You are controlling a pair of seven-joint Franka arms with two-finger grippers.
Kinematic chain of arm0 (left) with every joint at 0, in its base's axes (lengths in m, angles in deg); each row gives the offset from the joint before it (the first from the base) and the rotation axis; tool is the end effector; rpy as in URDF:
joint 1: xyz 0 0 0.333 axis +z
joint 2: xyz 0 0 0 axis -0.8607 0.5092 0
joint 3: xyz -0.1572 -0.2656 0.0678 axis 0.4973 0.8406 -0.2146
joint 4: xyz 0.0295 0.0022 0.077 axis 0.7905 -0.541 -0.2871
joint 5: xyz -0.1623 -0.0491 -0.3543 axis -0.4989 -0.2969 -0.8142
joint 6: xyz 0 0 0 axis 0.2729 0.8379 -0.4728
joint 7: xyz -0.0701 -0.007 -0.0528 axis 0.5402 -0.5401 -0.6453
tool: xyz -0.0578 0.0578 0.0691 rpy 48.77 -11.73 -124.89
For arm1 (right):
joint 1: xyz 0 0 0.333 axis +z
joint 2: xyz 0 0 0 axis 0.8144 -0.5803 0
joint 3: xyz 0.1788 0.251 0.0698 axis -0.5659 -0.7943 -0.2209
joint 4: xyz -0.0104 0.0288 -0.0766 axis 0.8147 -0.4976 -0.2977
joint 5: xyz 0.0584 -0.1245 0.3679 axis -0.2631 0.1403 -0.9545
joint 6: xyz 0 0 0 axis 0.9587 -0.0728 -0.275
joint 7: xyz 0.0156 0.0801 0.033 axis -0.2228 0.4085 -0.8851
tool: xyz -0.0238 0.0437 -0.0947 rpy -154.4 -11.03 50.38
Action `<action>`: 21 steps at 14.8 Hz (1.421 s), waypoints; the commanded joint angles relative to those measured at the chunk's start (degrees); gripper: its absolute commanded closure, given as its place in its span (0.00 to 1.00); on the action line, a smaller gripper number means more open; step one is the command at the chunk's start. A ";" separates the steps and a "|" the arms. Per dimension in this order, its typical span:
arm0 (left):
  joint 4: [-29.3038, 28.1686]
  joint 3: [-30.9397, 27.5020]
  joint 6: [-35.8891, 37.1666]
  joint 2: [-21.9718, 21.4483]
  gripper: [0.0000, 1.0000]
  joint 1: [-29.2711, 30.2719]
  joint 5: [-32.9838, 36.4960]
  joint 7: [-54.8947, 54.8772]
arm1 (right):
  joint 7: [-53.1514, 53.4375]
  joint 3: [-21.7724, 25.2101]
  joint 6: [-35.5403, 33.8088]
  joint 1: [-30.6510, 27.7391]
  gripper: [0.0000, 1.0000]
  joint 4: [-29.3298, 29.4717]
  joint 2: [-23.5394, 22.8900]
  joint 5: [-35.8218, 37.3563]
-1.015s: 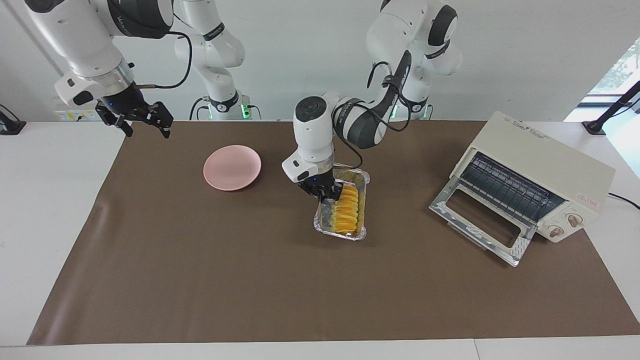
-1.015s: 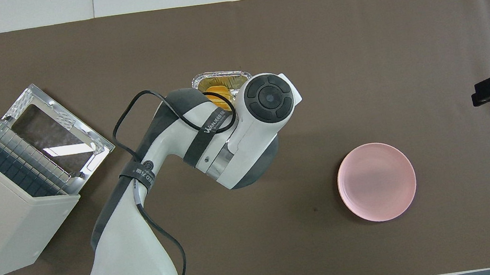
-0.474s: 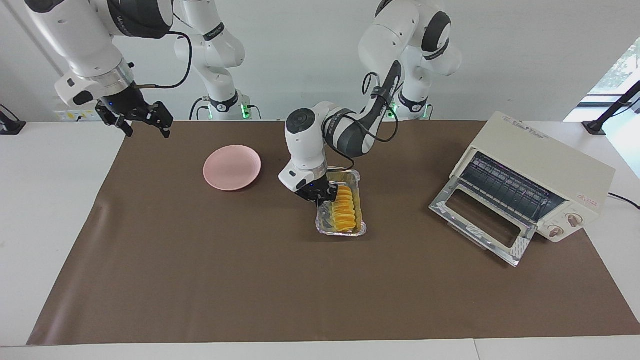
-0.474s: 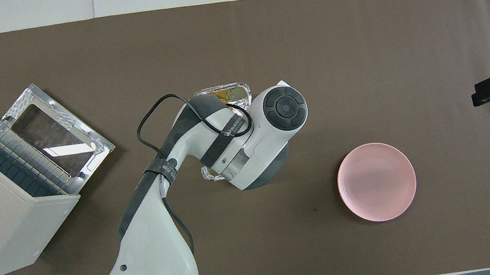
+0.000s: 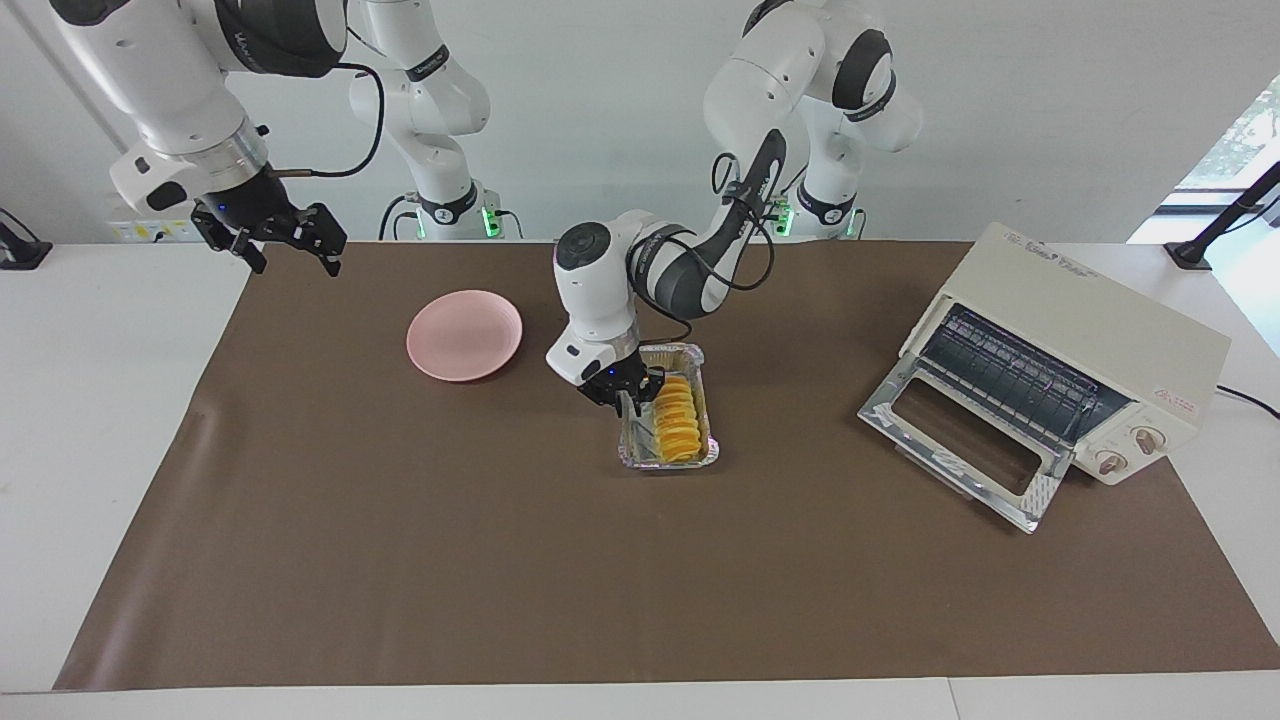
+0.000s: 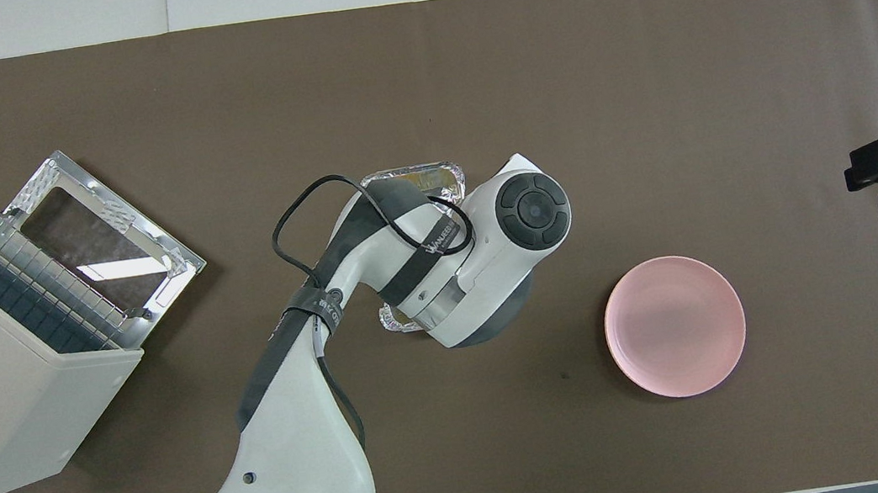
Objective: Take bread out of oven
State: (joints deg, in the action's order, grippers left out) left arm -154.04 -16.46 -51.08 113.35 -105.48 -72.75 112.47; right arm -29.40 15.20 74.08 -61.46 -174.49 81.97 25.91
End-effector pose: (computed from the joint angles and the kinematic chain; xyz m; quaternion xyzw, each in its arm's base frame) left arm 0.4977 -0.5102 0.3204 -0.9946 0.0576 -0.0482 0.0723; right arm 0.5241 -0.0390 0.5965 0.9986 -0.0390 -0.0347 0.0003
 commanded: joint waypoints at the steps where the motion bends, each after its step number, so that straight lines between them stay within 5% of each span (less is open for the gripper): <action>1: 2.36 -0.72 1.68 -0.23 0.00 0.38 0.90 0.62 | -0.89 -0.07 -0.43 -0.11 0.00 -0.10 0.19 0.93; 6: 11.25 -0.81 12.04 -3.81 0.00 7.75 -3.32 -2.17 | -0.89 -0.07 -0.43 -0.02 0.00 -0.10 0.19 0.93; 9: 8.53 -0.72 19.33 -12.17 0.00 13.73 -4.99 -17.71 | -0.89 -0.07 -0.43 -0.02 0.00 -0.10 0.28 0.93; 13: 6.95 -0.81 26.03 -18.06 0.00 23.48 -4.99 -32.23 | -0.89 -0.07 -0.43 -0.11 0.00 -0.19 0.28 0.93; 17: 0.37 -0.72 27.79 -26.23 0.00 29.48 -5.08 -39.89 | -0.89 -0.07 -0.43 -0.02 0.00 -0.10 0.28 0.93; 21: -3.08 -0.55 28.32 -29.32 0.00 31.06 -4.99 -39.90 | -0.89 -0.07 -0.43 -0.02 0.00 -0.19 0.28 0.93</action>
State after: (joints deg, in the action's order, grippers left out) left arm -153.15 -17.59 -22.78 87.13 -75.57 -77.25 72.95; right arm -29.40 15.20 74.08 -61.46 -174.49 81.97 25.91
